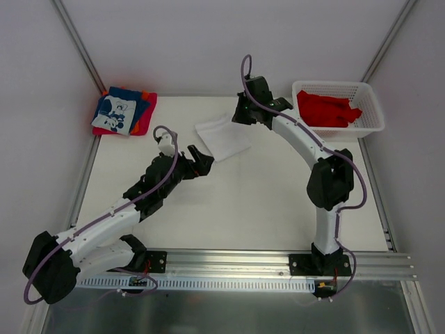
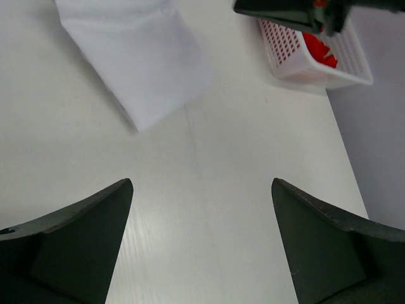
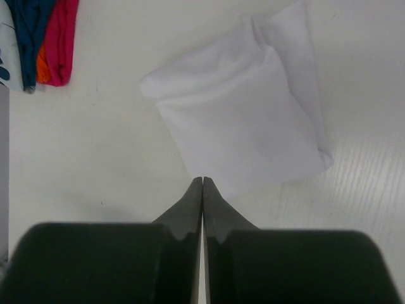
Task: Fold and stack the t-shirts
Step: Fold the tshirt
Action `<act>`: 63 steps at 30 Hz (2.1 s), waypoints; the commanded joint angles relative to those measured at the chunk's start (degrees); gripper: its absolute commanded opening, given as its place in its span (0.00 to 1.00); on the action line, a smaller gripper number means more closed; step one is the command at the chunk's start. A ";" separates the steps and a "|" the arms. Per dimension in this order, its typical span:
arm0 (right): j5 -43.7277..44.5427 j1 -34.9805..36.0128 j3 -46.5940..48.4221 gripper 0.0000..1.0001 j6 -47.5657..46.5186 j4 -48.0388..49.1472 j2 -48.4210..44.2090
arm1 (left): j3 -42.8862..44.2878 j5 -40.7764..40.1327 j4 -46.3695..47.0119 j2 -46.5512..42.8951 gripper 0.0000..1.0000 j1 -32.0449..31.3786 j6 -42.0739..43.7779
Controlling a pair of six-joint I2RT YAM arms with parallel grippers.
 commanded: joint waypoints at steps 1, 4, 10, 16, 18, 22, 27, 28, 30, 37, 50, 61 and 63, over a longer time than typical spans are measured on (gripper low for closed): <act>-5.96 -0.04 3.32 0.00 0.38 -0.25 6.44 | -3.35 -4.42 -5.88 -7.14 0.92 -4.89 -3.03; -6.93 -0.04 6.65 0.01 1.16 0.02 9.69 | -5.20 -7.23 -9.04 -11.63 0.92 -7.10 -3.30; -7.28 0.04 14.73 0.00 1.52 -1.90 14.78 | -6.35 -9.17 -12.31 -16.74 0.91 -8.07 -3.48; -7.63 -0.48 17.21 0.00 1.08 -2.09 17.26 | -7.67 -8.99 -12.49 -16.14 0.91 -8.42 -4.01; -8.24 -0.92 17.30 0.01 1.43 -1.74 18.22 | -7.84 -9.26 -12.40 -15.52 0.91 -8.86 -4.27; -9.92 -1.28 16.51 0.01 2.75 0.62 19.63 | -7.67 -9.96 -12.40 -14.99 0.91 -9.30 -4.27; -11.50 -1.28 16.07 0.01 4.24 3.18 21.47 | -7.05 -10.49 -12.22 -14.20 0.91 -9.30 -3.74; -11.50 -1.36 16.24 0.00 4.24 3.44 21.82 | -6.79 -10.23 -12.22 -14.03 0.91 -9.30 -3.74; -12.11 -1.45 16.68 0.01 4.42 4.15 23.22 | -6.53 -10.05 -12.14 -13.59 0.91 -9.48 -3.74; -14.84 -2.77 20.10 0.01 7.49 8.71 29.46 | -6.44 -11.01 -11.96 -12.62 0.91 -10.62 -3.65; -16.51 -6.46 24.24 0.01 10.65 14.87 35.80 | -6.53 -15.23 -12.22 -11.31 0.90 -16.77 -3.92; -12.74 -7.60 12.75 0.01 7.76 15.13 27.29 | -3.98 -16.90 -11.78 -4.27 0.91 -21.51 -3.48; -11.86 -7.69 4.61 0.01 7.50 16.97 23.09 | -3.89 -17.17 -11.78 -4.18 0.91 -21.69 -3.30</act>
